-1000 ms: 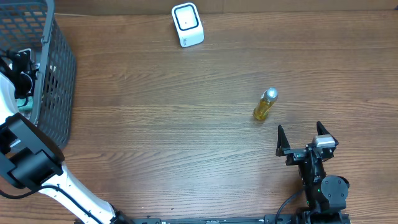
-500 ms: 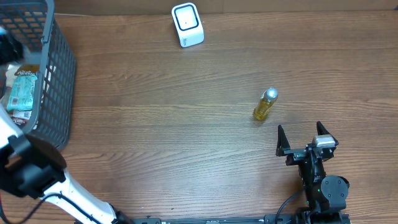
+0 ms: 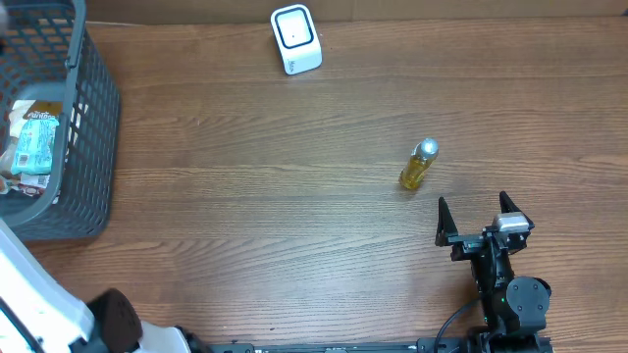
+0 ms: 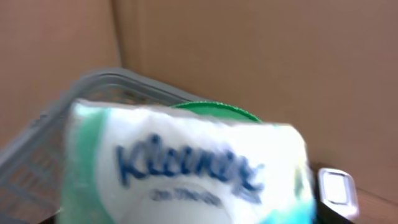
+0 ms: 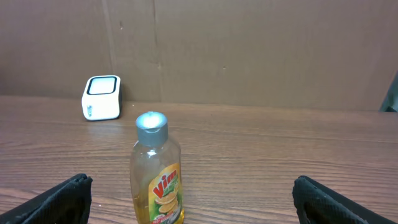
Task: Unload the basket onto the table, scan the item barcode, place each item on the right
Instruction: 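Lift the Kleenex pack out and carry it beside the Vim bottle, then place the Kleenex pack on the table and raise the left gripper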
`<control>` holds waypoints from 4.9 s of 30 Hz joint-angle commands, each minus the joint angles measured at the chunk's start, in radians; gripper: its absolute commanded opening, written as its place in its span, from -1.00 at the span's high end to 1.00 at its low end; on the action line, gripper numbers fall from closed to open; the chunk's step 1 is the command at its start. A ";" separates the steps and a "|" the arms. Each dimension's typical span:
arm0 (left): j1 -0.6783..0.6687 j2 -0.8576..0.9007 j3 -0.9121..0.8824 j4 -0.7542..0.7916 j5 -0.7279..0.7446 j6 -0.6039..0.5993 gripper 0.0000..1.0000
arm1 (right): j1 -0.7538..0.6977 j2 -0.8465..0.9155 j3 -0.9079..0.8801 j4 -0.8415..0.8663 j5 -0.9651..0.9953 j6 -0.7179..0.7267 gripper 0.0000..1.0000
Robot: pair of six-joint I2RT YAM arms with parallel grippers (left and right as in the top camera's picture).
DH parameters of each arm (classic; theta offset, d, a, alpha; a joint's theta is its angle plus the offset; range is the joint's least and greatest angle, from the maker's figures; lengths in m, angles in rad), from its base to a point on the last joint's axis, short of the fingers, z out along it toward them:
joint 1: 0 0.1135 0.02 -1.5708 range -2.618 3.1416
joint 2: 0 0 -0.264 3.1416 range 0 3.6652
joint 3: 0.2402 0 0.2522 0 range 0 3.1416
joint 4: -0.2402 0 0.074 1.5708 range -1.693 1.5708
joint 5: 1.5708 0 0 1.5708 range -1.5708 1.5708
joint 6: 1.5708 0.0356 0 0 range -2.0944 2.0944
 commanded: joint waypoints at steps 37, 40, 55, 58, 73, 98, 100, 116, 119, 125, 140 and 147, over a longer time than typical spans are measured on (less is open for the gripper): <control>-1.292 0.237 -0.842 0.403 -0.472 -0.546 -0.11 | 0.007 -0.008 -0.011 0.007 0.002 -0.001 -1.00; -1.336 0.239 -0.911 0.484 -0.498 -0.563 -0.11 | 0.007 -0.008 -0.011 0.007 0.002 -0.001 -1.00; -1.378 0.239 -1.015 0.561 -0.494 -0.581 -0.27 | 0.007 -0.008 -0.011 0.007 0.002 -0.001 -1.00; -1.378 0.239 -1.015 0.562 -0.466 -0.578 -0.80 | 0.007 -0.008 -0.011 0.007 0.002 -0.001 -1.00; -1.358 0.125 -0.824 0.454 -0.457 -0.419 -0.99 | 0.007 -0.008 -0.011 0.007 0.002 -0.001 -1.00; -0.873 0.097 -0.758 0.158 0.079 -0.204 -0.99 | 0.007 -0.008 -0.011 0.007 0.002 0.000 -1.00; -0.855 0.097 -0.759 0.132 0.035 -0.202 -0.99 | 0.007 -0.008 -0.011 0.007 0.002 -0.001 -1.00; -0.845 0.097 -0.760 0.045 -0.236 -0.178 -0.99 | 0.007 -0.008 -0.011 0.007 0.002 -0.001 -1.00; -0.845 0.097 -0.760 0.045 -0.235 -0.178 -0.99 | 0.007 -0.008 -0.011 0.007 0.002 -0.001 -1.00; -0.843 0.097 -0.759 0.045 -0.235 -0.177 -0.99 | 0.007 -0.008 -0.011 0.007 0.002 -0.001 -1.00; -0.843 0.097 -0.759 0.042 -0.286 -0.178 -0.99 | 0.007 -0.008 -0.011 0.007 0.002 -0.001 -1.00; -0.843 0.097 -0.759 0.048 -0.287 -0.145 -0.99 | 0.007 -0.008 -0.011 0.007 0.002 0.000 -1.00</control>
